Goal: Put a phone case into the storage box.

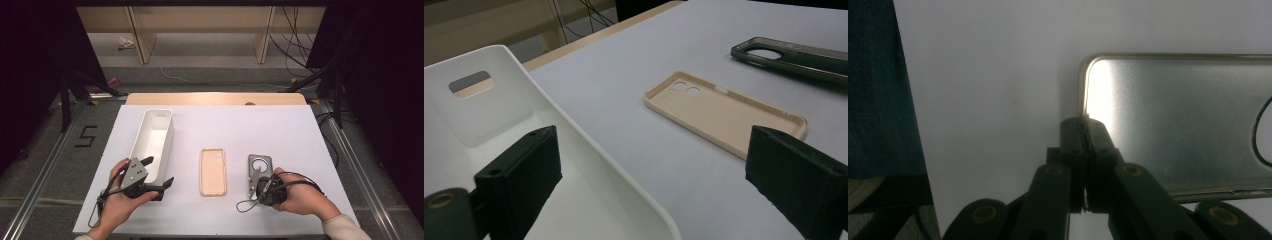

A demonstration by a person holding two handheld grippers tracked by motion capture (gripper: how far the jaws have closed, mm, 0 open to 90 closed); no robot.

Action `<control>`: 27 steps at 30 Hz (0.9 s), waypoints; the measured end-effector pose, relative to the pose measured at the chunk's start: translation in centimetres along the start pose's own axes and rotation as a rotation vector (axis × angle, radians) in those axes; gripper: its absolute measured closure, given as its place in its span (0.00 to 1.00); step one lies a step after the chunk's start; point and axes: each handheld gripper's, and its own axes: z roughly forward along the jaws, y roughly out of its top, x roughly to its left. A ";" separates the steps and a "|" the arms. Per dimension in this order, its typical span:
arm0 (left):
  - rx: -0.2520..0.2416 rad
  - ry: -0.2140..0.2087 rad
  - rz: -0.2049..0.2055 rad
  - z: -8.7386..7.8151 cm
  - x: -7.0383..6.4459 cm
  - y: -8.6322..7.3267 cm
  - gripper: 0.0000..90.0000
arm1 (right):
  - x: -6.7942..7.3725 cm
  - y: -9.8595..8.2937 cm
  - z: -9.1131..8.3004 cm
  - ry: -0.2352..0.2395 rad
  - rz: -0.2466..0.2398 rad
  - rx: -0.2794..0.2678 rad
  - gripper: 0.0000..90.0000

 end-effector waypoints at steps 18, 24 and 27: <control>-0.004 0.001 -0.005 0.0 0.1 0.0 0.09 | -1.3 -1.1 -2.4 -0.051 0.123 -0.310 0.99; -0.004 0.002 -0.002 0.0 0.1 0.0 0.09 | -1.6 -1.4 -2.7 -0.091 0.155 -0.378 0.99; -0.004 0.002 -0.004 0.0 0.1 0.0 0.09 | -1.6 -1.4 -2.8 -0.103 0.159 -0.390 0.99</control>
